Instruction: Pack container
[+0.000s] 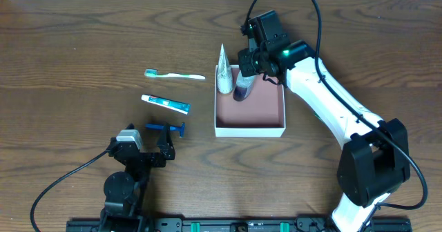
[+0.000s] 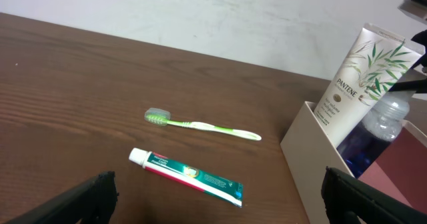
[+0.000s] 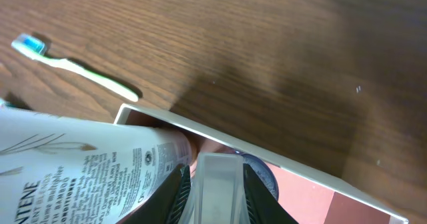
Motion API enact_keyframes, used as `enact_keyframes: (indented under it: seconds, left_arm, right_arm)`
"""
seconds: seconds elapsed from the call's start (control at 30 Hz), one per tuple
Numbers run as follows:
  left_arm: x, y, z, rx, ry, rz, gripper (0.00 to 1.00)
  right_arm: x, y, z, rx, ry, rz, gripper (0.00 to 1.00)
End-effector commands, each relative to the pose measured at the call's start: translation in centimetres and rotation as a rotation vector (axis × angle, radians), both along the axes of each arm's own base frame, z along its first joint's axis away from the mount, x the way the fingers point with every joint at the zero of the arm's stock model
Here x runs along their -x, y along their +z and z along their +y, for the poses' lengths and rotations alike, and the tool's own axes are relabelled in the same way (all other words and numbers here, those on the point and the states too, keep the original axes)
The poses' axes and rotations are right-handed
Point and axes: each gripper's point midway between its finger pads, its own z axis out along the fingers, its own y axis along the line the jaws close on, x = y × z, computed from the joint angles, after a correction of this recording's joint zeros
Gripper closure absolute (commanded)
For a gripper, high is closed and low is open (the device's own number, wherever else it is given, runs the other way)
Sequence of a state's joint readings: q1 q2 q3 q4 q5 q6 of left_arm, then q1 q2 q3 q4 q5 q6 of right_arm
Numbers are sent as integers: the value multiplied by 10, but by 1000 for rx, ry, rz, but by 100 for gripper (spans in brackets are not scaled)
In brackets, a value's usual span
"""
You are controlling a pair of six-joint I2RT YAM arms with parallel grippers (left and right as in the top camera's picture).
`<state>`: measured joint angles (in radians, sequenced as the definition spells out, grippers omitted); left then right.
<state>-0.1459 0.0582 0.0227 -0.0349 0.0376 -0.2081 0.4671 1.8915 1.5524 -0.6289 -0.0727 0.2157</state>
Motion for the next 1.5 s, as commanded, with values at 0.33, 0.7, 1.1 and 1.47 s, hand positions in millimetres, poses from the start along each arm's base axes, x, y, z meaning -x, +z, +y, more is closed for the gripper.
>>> enact_keyframes:
  seconds: [0.33, 0.7, 1.1, 1.47]
  left_arm:
    - [1, -18, 4, -25, 21, 52, 2]
    - [1, -18, 4, -25, 21, 52, 2]
    - [1, -18, 4, -25, 21, 52, 2]
    - [1, -18, 4, -25, 21, 52, 2]
  right_arm:
    - [2, 9, 17, -4, 167, -59, 25]
    - [12, 66, 22, -88, 183, -105, 18]
    - [51, 83, -41, -40, -142, 78, 29]
    - [76, -1, -52, -48, -376, 282, 78]
